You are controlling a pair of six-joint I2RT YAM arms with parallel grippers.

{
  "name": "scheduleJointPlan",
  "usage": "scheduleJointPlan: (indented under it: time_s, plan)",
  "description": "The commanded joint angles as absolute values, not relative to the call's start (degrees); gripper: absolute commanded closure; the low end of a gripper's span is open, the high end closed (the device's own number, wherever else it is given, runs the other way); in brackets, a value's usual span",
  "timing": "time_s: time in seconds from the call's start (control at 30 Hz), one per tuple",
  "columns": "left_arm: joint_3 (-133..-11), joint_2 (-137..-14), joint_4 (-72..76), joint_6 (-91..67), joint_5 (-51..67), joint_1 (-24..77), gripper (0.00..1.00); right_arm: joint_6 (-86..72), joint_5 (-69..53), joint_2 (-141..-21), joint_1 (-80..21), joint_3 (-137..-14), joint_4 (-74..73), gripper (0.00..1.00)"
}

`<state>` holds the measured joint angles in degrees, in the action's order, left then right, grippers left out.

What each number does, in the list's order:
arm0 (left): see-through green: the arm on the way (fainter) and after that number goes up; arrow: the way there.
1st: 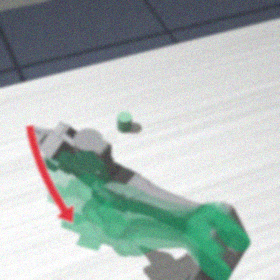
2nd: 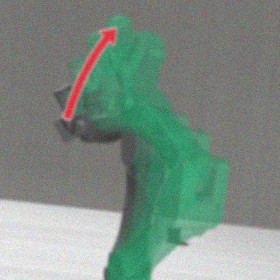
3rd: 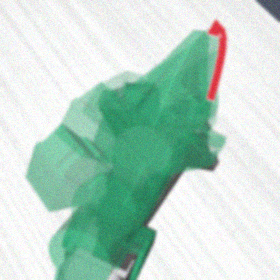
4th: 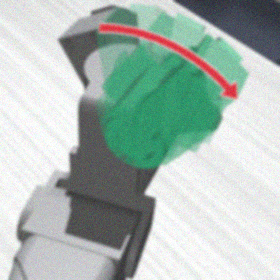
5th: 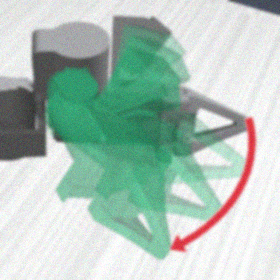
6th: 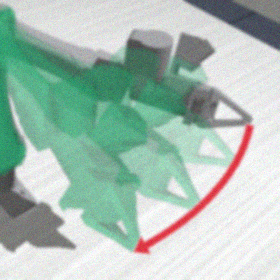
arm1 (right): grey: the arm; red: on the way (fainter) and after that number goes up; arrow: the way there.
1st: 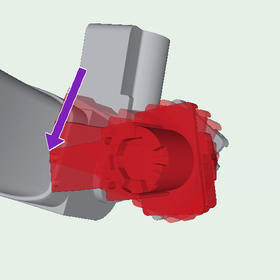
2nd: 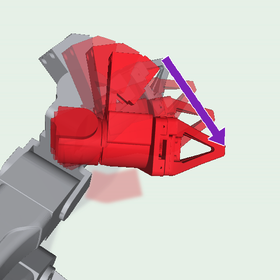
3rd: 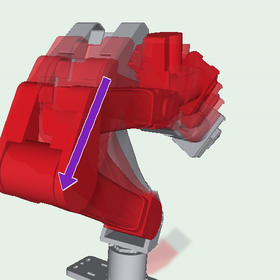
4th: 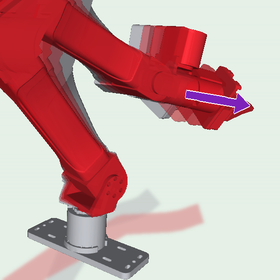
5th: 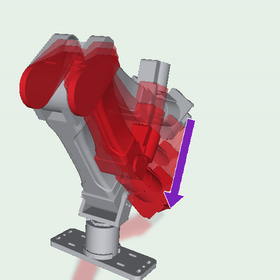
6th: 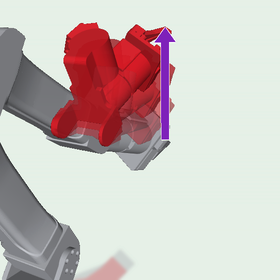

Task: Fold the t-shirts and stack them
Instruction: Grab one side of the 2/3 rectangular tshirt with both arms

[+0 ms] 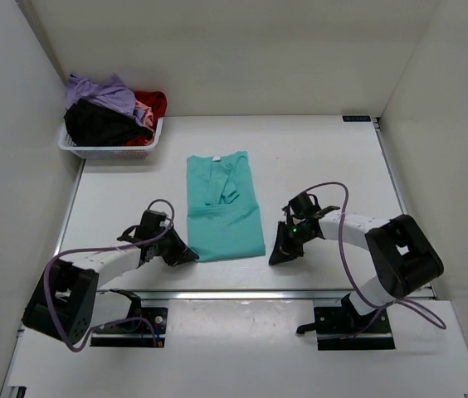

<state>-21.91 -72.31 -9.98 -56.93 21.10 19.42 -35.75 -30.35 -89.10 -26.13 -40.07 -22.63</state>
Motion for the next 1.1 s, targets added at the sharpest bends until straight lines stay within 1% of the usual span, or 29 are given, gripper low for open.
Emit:
scheduleJointPlan:
  time_s: [0.0,0.03,0.07,0.13,0.17,0.23,0.4,0.43,0.53,0.57,0.63,0.67,0.77,0.9,1.07]
  plan:
    - [-18.38,-68.3,-12.39,-58.44,21.54,20.47,1.0,-39.19,-30.14,-84.74,-27.77,-37.54,-20.67,0.93]
    - [-18.28,-67.33,-12.74,-57.93,21.19,20.13,1.0,-40.5,-30.32,-83.94,-27.95,-36.57,-19.44,0.73]
    - [-18.19,-67.32,-13.27,-57.92,21.01,20.04,1.0,-41.65,-30.5,-83.5,-27.69,-35.43,-18.99,0.58]
    - [-18.02,-66.36,-13.62,-57.39,20.75,19.69,1.0,-43.93,-31.63,-82.36,-27.08,-33.31,-14.35,0.43]
    - [-17.93,-66.1,-13.97,-57.13,20.92,19.86,1.0,-44.99,-31.9,-82.35,-26.37,-32.27,-13.28,0.38]
    - [-17.76,-65.65,-14.67,-57.13,20.48,19.69,1.0,-45.88,-31.9,-83.4,-25.93,-31.64,-10.82,0.36]
    - [-16.52,-63.9,-14.24,-57.66,20.56,19.6,1.0,-45.09,-31.65,-89.2,-27.24,-35.5,-10.28,0.36]
    - [-16.44,-63.9,-14.5,-57.74,20.57,19.6,1.0,-45.17,-31.73,-90.43,-27.33,-36.38,-10.2,0.37]
    - [-16.43,-63.2,-15.03,-57.48,20.39,19.51,1.0,-45.44,-31.82,-92.89,-28.39,-38.13,-10.02,0.44]
    - [-16.17,-62.93,-15.2,-57.48,20.56,19.34,1.0,-45.27,-32.43,-93.51,-28.65,-38.41,-9.76,0.56]
    - [-16.08,-62.58,-15.2,-57.57,20.39,19.07,1.0,-45.35,-33.39,-94.3,-29.09,-38.32,-9.14,0.91]
    - [-15.65,-62.49,-15.21,-57.57,20.39,19.25,1.0,-45.18,-33.4,-94.22,-28.74,-38.58,-9.84,0.99]
    - [-16.25,-62.31,-16.95,-57.04,20.74,19.25,1.0,-42.81,-33.14,-93.0,-29.35,-39.98,-15.97,1.0]
    - [-18.45,-58.37,-25.74,-55.63,21.1,20.74,1.0,-39.11,-34.09,-86.42,-30.76,-38.94,-25.11,1.0]
    - [-17.75,-47.48,-37.15,-56.42,25.04,18.81,1.0,-34.73,-39.19,-81.48,-30.59,-38.05,-33.46,1.0]
